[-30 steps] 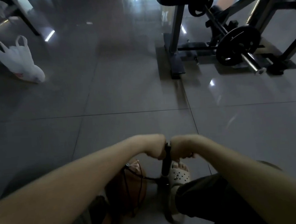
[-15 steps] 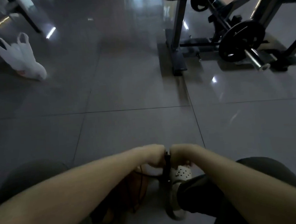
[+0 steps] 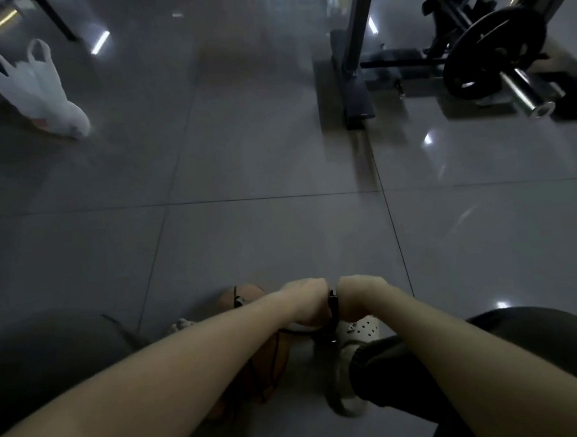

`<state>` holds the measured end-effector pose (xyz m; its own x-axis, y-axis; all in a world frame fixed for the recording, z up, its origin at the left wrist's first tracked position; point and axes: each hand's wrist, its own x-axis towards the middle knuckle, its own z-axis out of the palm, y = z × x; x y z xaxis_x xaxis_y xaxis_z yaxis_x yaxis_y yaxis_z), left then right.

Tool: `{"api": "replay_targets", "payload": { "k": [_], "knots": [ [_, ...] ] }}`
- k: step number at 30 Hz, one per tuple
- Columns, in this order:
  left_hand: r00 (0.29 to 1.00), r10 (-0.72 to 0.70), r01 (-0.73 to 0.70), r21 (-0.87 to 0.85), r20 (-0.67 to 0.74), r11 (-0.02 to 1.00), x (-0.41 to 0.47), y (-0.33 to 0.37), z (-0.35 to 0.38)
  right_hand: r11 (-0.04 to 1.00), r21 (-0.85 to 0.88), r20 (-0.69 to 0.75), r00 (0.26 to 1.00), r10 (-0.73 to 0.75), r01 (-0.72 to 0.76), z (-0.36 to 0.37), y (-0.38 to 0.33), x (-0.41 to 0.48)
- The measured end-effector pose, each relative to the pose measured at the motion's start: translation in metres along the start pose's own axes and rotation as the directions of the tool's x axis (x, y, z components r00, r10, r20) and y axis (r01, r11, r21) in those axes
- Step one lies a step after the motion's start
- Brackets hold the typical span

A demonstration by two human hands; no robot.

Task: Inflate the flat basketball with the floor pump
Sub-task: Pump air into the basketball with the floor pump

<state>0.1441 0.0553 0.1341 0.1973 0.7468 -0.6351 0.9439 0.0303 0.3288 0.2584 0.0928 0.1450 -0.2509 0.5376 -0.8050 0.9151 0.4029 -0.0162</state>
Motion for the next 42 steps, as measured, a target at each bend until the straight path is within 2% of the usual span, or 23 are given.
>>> {"api": "replay_targets", "payload": {
  "k": [4,7,10,14,16,19,23,25,30,32,34,36,40,42],
  "knots": [
    [1.0,0.014,-0.013,-0.026,0.027,1.0,0.012,-0.005,0.022,0.999,0.038,-0.027,1.0,0.011,-0.01,0.013,0.002,0.003],
    [0.996,0.027,-0.028,0.017,0.087,0.999,-0.001,-0.002,0.01,1.0,0.014,0.069,0.998,-0.003,0.002,0.008,-0.003,-0.011],
    [0.988,0.076,-0.082,0.036,0.131,0.996,-0.015,0.004,-0.042,0.993,0.118,0.121,0.992,-0.03,0.015,-0.038,0.003,-0.038],
    [0.996,0.088,-0.088,-0.008,0.031,0.996,-0.038,0.023,-0.139,0.969,0.24,0.029,0.997,-0.074,0.065,-0.123,0.022,-0.088],
    [0.997,0.061,-0.061,-0.008,0.051,0.998,-0.043,0.028,-0.148,0.969,0.237,0.027,0.997,-0.077,0.068,-0.128,0.023,-0.091],
    [0.995,0.046,-0.048,0.022,0.084,0.999,-0.031,0.017,-0.1,0.987,0.153,0.07,0.995,-0.07,0.058,-0.087,0.009,-0.067],
    [1.0,0.018,-0.018,0.023,-0.021,1.0,-0.008,0.001,-0.032,0.997,0.06,0.014,0.999,-0.039,0.038,-0.03,0.001,-0.016],
    [0.999,0.009,-0.008,0.045,-0.03,0.999,0.001,-0.001,-0.009,0.999,0.045,-0.001,1.0,-0.028,0.028,-0.01,0.001,-0.003],
    [0.999,0.036,-0.036,0.059,0.008,0.998,0.013,-0.004,0.014,0.996,0.087,-0.019,1.0,0.022,-0.02,0.011,0.001,0.004],
    [0.999,0.019,-0.023,0.077,0.048,0.997,0.006,0.001,0.01,0.998,0.059,0.036,0.999,0.011,-0.013,0.009,-0.001,-0.005],
    [0.998,0.032,-0.039,0.106,0.061,0.994,-0.003,0.005,-0.007,0.996,0.086,0.115,0.993,0.005,-0.015,-0.007,-0.001,-0.019],
    [0.996,0.076,-0.079,0.068,0.049,0.995,-0.017,0.012,-0.045,0.986,0.164,0.13,0.991,-0.005,-0.017,-0.041,0.006,-0.038],
    [0.995,0.102,-0.103,0.068,0.009,0.992,-0.035,0.027,-0.13,0.966,0.257,0.026,0.999,-0.02,0.013,-0.113,0.022,-0.084],
    [0.995,0.088,-0.091,0.049,0.051,0.995,-0.034,0.026,-0.133,0.967,0.253,-0.007,1.0,-0.03,0.031,-0.113,0.02,-0.087]
  ]
}}
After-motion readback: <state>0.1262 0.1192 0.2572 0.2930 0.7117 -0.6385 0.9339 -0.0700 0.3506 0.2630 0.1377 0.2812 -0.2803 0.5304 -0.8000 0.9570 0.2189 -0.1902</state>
